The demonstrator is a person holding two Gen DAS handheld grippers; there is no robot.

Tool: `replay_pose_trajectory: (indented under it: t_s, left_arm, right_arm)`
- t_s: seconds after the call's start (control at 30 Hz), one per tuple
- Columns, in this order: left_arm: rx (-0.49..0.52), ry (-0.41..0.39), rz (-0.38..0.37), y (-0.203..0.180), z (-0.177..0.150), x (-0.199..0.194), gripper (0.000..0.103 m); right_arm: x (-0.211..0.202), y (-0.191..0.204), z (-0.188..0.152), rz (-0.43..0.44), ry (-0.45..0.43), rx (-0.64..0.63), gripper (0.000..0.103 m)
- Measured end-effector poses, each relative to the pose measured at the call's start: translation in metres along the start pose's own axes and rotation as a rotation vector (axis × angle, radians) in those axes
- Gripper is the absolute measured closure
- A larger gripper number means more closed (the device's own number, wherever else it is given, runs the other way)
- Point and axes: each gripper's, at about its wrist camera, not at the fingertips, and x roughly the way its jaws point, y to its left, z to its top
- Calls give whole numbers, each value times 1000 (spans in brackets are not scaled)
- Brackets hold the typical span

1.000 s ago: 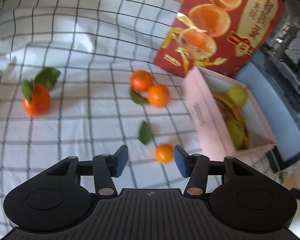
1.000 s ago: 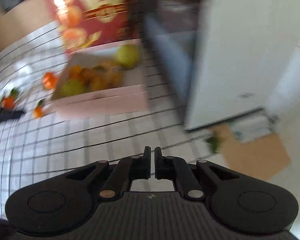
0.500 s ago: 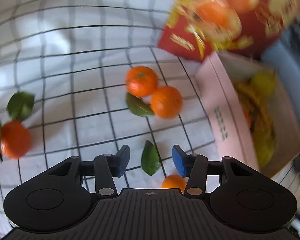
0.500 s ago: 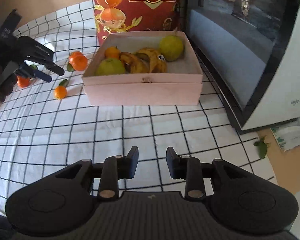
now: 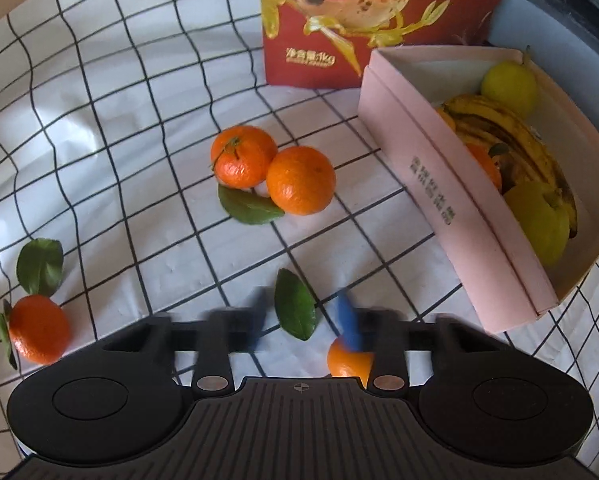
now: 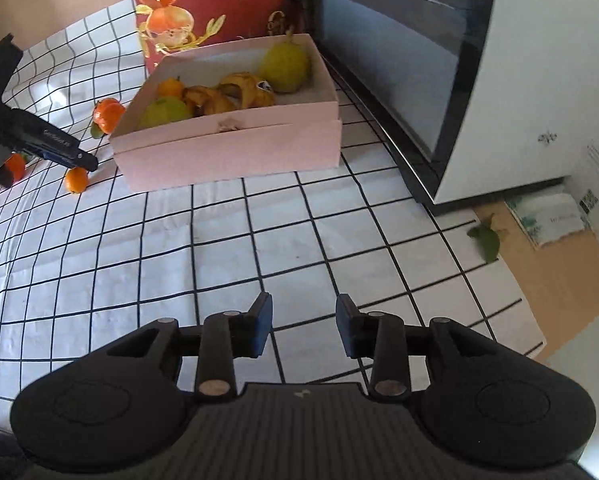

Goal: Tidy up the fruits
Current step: 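Grasp a loose green leaf on the cloth with the left tool, then carry the leaf off the table and drop it on the floor with the left tool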

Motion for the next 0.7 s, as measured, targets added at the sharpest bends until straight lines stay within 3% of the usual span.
replay_pose_trajectory:
  t_s: [0.13, 0.23, 0.33, 0.4, 0.47, 0.57, 0.7]
  left_arm:
    - [-22, -23, -38, 4, -5, -6, 92]
    - [-29, -121, -51, 1, -5, -37, 93]
    - [-17, -232, -153, -19, 1, -90, 93]
    - [-21, -267, -273, -43, 2, -117, 93]
    - [0, -245, -401, -77, -1, -126, 93]
    - [146, -193, -528, -157, -12, -118, 93]
    - [303, -220, -594, -252, -26, -95, 93]
  right_arm:
    - [-4, -8, -4, -14, -5, 15, 69]
    - [-6, -18, -7, -32, -10, 37, 69]
    - [-10, -30, -13, -51, -18, 70, 69]
    - [-11, -41, -16, -63, -22, 96, 69]
    - [-12, -52, -19, -79, -27, 116, 69]
    - [-14, -72, -25, -122, -34, 141, 69]
    - [-19, -107, -32, -188, -56, 207, 69]
